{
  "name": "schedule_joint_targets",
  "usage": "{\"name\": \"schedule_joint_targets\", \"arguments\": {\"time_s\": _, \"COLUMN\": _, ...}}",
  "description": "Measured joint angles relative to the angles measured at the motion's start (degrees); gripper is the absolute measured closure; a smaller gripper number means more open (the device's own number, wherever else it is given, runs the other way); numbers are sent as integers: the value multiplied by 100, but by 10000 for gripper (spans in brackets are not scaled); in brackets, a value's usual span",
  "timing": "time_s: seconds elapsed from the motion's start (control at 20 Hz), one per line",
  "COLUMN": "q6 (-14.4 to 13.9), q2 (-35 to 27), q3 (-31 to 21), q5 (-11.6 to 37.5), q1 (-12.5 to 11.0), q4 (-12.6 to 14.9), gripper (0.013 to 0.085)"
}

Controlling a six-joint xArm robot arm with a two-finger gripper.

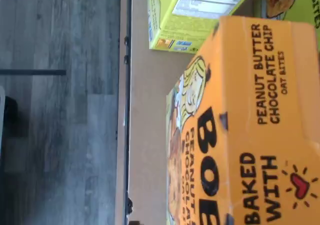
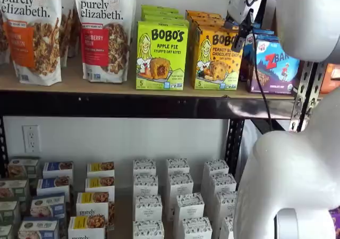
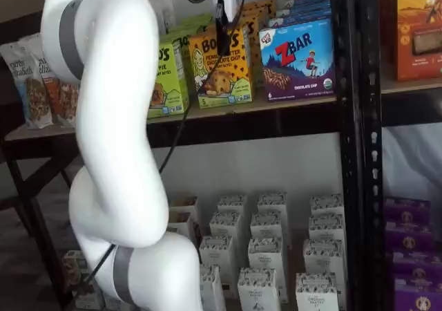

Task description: Pick up the orange box on the top shelf, the fifth box from the left

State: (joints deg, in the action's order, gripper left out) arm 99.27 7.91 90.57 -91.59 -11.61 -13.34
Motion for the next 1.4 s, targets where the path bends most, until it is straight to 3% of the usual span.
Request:
{"name": "schedule_joint_targets", "arguments": {"time_s": 0.2, "q6": -47, "q2": -54, "q3": 13, "q5": -32, "q1": 99, "q4": 268, "gripper": 130}}
{"name": "schedule_joint_targets", "arguments": {"time_s": 0.35, "q6": -51, "q2": -63, "q3": -13, "q5": -30, "q1": 110, "q4": 290, "gripper": 130}}
{"name": "schedule_joint_targets", "arguments": {"time_s": 0.45, "q6": -52, "q2": -58, "q3": -39, "q5": -8, "q1": 111, "q4": 270, "gripper": 210}}
{"name": "schedule_joint_targets", "arguments": {"time_s": 0.85, "q6": -54, "q2": -45, "q3": -70, "q5": 21, "q1": 105, "q4": 203, "gripper": 370}}
{"name": "schedule_joint_targets", "arguments": {"time_s": 1.4, "q6": -37, "q2": -32, "q3": -57, "q5": 36, "q1": 73, "q4": 134, "gripper": 370}}
